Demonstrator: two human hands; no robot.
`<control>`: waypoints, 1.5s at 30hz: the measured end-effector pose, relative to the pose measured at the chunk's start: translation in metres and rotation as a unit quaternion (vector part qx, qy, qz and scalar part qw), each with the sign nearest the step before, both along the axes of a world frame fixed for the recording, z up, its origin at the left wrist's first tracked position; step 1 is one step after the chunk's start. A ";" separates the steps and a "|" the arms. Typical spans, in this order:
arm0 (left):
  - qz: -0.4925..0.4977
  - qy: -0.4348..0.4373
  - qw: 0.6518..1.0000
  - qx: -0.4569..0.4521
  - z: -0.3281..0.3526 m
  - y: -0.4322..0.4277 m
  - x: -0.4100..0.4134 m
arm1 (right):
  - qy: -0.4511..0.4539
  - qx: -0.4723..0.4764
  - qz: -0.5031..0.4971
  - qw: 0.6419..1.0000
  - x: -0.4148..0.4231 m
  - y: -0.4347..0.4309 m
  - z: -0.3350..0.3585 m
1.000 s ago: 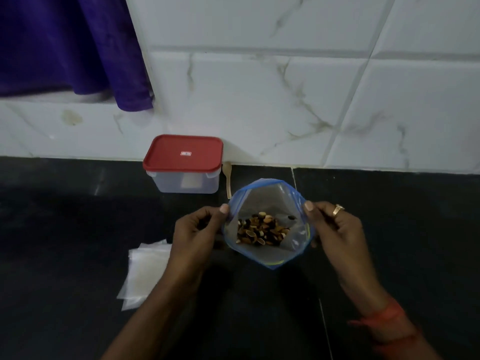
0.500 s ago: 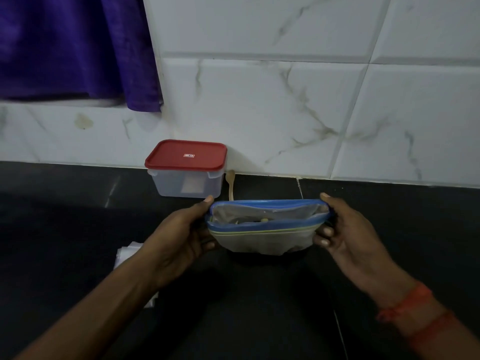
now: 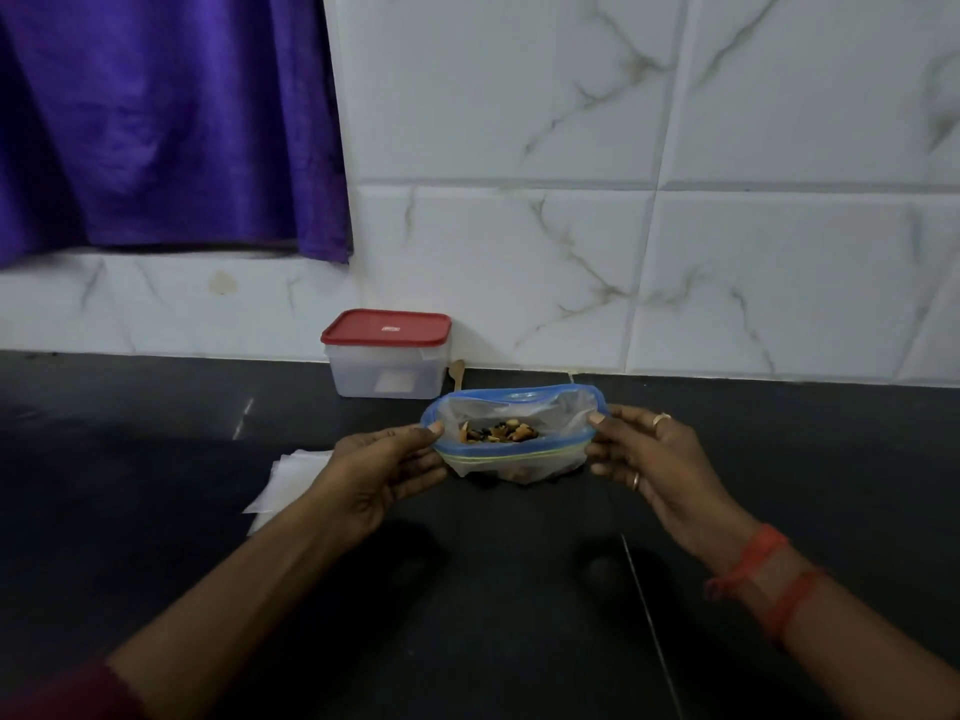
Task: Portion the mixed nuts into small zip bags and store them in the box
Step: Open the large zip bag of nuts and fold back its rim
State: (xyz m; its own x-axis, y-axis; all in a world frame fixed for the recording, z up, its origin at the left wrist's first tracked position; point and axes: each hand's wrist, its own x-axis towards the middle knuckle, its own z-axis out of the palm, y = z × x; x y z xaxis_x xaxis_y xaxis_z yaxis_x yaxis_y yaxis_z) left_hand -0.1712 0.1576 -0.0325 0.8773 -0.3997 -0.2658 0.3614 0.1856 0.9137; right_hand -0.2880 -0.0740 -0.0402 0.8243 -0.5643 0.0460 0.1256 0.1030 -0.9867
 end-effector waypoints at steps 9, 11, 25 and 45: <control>-0.063 0.042 0.990 -0.122 -0.007 -0.016 -0.002 | -0.030 0.107 0.046 0.993 -0.005 0.002 -0.001; -0.073 0.038 0.986 -0.145 -0.006 -0.016 0.000 | -0.045 0.139 0.053 0.988 -0.004 0.002 0.000; -0.081 0.062 0.966 -0.236 0.011 -0.010 -0.008 | -0.124 0.330 0.097 0.931 -0.003 0.011 0.006; 0.056 -0.334 0.921 0.190 0.034 0.008 0.017 | -0.006 0.056 0.028 0.998 0.017 -0.001 0.031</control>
State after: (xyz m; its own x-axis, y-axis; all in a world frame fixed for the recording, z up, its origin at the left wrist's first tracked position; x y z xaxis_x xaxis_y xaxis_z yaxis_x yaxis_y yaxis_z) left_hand -0.1541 0.1655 0.0010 0.9260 -0.2853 0.2471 -0.3080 -0.1926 0.9317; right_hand -0.2712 -0.0751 -0.0089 0.8544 -0.5196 -0.0057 0.1277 0.2206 -0.9670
